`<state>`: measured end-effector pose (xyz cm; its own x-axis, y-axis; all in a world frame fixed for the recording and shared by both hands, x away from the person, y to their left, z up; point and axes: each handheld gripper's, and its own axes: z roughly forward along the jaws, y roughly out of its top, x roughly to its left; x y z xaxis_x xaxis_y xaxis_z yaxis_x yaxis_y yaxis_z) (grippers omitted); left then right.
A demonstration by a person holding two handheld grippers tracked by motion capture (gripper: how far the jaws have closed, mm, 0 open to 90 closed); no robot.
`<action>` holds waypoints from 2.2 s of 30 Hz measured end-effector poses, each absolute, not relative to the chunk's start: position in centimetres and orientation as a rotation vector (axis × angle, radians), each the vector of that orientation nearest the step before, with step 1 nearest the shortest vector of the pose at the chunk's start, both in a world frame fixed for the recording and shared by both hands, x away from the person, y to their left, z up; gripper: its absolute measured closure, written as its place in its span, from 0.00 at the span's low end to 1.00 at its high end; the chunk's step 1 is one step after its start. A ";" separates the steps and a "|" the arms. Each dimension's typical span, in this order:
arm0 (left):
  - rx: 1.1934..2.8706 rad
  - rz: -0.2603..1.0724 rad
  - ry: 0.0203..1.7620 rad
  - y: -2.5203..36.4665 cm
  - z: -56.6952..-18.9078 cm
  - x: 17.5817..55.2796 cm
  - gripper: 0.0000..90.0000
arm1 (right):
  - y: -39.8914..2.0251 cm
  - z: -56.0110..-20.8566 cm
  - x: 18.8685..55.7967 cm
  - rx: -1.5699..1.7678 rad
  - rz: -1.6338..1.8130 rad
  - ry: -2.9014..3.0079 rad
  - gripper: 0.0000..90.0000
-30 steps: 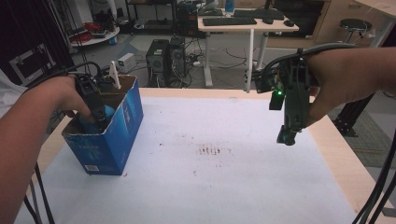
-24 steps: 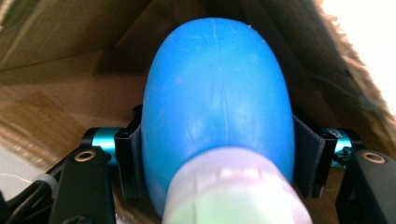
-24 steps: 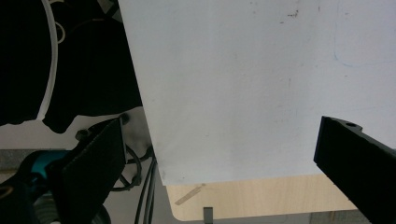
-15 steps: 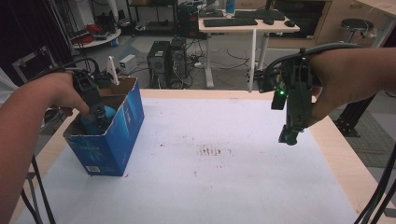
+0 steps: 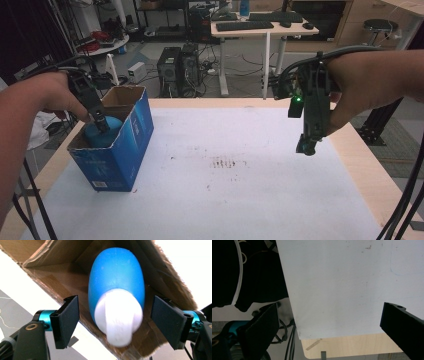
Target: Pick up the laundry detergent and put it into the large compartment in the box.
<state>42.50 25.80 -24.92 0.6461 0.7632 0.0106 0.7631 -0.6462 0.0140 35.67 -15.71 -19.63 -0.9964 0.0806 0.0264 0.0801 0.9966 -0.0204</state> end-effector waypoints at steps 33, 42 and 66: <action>2.972 -0.023 0.894 18.8 -20.4 39.9 0.07 | -15.6 -19.8 36.2 -0.126 0.027 -3.093 0.02; 3.009 -0.046 0.735 15.9 -20.9 39.3 0.02 | -15.5 -20.0 36.5 -0.120 0.037 -3.087 0.02; 3.126 -0.125 0.322 10.2 -26.0 38.6 0.02 | -14.9 -20.1 36.3 -0.137 0.044 -3.096 0.02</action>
<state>38.64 10.18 -26.03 0.9759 0.2038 -0.0785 0.2035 -0.9790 -0.0116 36.33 -14.91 -20.06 -0.9952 0.0886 0.0411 0.0874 0.9957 -0.0304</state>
